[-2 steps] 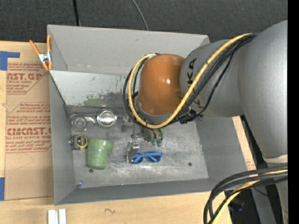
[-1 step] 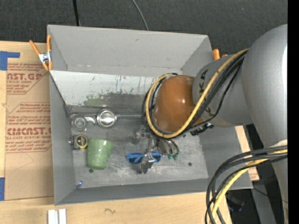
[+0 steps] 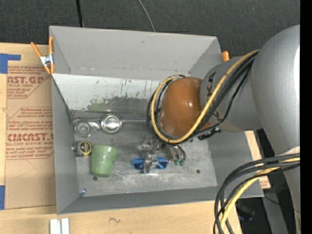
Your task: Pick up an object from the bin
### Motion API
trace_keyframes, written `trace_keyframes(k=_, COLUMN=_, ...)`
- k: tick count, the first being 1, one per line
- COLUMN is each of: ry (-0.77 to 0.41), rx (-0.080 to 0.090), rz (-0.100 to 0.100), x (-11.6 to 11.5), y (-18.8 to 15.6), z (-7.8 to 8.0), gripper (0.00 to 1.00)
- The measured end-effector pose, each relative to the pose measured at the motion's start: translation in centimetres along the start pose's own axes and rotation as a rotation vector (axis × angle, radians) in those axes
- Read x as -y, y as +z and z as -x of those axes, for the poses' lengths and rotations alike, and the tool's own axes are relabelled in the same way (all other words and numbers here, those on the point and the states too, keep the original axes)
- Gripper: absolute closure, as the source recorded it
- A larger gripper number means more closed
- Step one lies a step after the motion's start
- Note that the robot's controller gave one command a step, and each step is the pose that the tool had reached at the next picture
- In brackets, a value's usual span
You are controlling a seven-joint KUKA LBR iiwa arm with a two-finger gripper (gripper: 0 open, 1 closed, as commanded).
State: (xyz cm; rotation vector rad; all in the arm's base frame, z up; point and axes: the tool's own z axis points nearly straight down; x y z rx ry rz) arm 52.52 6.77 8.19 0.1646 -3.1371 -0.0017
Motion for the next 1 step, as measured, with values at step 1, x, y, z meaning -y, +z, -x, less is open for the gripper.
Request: trace_keyframes(k=1, ry=-0.236, rx=0.010, rz=-0.002, x=0.05, y=-15.78, z=0.69, gripper=1.00)
